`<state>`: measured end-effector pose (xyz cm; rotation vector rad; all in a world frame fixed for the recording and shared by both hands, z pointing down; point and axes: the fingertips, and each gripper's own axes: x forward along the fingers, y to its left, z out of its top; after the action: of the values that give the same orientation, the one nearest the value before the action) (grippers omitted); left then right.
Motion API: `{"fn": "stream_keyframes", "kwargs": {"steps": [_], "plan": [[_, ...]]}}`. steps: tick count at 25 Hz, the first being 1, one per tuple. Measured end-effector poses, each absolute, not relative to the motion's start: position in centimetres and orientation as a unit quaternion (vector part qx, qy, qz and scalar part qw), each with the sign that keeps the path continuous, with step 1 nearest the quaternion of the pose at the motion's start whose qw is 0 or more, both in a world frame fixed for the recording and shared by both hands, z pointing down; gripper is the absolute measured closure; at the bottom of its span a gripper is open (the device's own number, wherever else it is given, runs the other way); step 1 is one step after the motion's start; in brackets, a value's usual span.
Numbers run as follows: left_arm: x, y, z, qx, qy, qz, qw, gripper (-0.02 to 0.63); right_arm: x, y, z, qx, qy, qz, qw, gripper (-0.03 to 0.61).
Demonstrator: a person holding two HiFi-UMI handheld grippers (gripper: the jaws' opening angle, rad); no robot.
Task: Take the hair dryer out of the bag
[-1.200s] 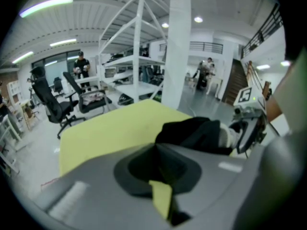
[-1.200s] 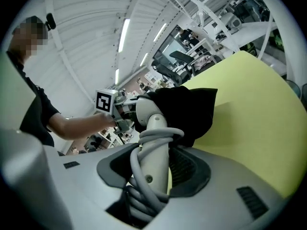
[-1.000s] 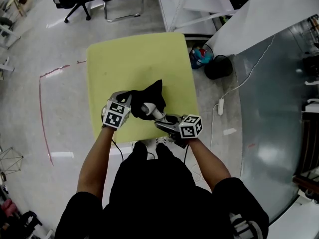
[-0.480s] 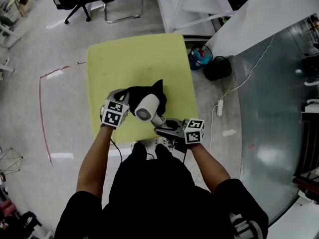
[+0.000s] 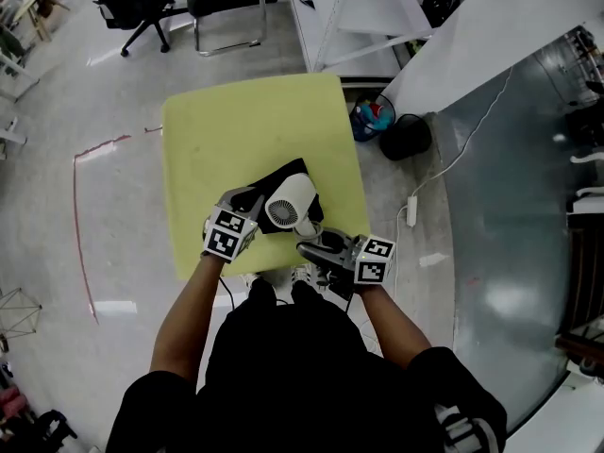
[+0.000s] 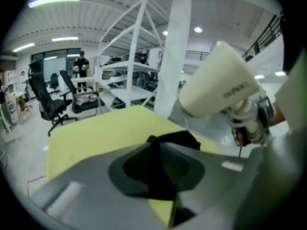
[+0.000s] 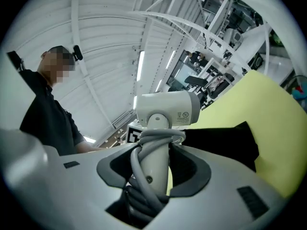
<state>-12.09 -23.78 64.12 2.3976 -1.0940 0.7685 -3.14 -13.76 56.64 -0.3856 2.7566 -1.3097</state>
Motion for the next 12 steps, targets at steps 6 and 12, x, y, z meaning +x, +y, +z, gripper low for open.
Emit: {"fn": "stream_keyframes", "kwargs": {"steps": [6,12], "plan": [[-10.8,-20.2,64.3,0.858,-0.393,0.259,0.204,0.397,-2.2,-16.6,56.2,-0.183,0.900,-0.394,0.033,0.390],[-12.5,-17.4,62.1,0.859,-0.417,0.208,0.212,0.319,-1.7,-20.1,53.6,-0.245,0.898,-0.360,0.066,0.390]]}}
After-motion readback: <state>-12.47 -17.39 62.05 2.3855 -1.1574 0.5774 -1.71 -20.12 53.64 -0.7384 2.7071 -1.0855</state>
